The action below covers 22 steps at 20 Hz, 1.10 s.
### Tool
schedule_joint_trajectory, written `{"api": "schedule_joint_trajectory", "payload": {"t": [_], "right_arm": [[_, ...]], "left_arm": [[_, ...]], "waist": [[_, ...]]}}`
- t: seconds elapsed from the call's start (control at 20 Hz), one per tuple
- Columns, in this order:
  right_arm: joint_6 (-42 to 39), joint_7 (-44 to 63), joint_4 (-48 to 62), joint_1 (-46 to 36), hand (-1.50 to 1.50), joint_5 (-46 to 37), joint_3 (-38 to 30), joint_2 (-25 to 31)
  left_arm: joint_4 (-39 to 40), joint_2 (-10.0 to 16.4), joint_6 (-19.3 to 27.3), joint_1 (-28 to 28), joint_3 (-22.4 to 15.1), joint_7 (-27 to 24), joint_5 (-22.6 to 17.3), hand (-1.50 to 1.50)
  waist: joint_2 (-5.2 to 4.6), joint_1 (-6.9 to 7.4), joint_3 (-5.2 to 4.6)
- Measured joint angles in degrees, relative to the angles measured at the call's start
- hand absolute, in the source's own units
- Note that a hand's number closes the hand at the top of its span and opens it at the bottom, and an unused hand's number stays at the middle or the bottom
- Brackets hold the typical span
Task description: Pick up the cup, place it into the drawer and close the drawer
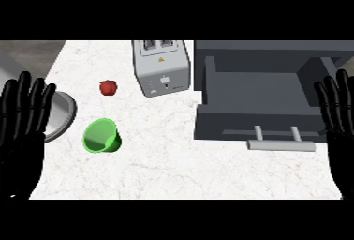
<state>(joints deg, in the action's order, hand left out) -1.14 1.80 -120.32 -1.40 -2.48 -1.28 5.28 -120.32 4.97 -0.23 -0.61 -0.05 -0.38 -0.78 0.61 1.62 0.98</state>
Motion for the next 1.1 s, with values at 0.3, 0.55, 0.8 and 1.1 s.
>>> {"api": "schedule_joint_trajectory", "payload": {"t": [0.3,0.55,0.8,1.1], "right_arm": [[-0.4,0.9,-0.9,0.0,-1.5,0.7,2.2,-1.3],[-2.6,2.6,0.8,0.1,-1.5,5.1,3.3,-2.1],[-3.3,3.6,2.3,-1.5,-1.5,7.0,2.2,-1.9],[-3.1,4.3,2.0,-1.6,-1.5,7.0,2.2,-2.3]], "left_arm": [[2.5,5.0,-11.9,-0.3,1.7,-3.4,-11.4,-1.5],[7.8,7.4,-21.0,0.7,2.4,-0.8,-24.8,-1.5],[13.5,10.7,-27.6,-0.7,6.4,0.1,-32.8,-1.5],[16.7,9.8,-29.1,-3.5,7.0,1.6,-33.3,-1.5]], "waist": [[-0.51,-1.28,-0.85],[-0.69,-1.55,-0.98],[-0.66,-1.6,-0.99],[-0.61,-1.66,-0.99]]}}
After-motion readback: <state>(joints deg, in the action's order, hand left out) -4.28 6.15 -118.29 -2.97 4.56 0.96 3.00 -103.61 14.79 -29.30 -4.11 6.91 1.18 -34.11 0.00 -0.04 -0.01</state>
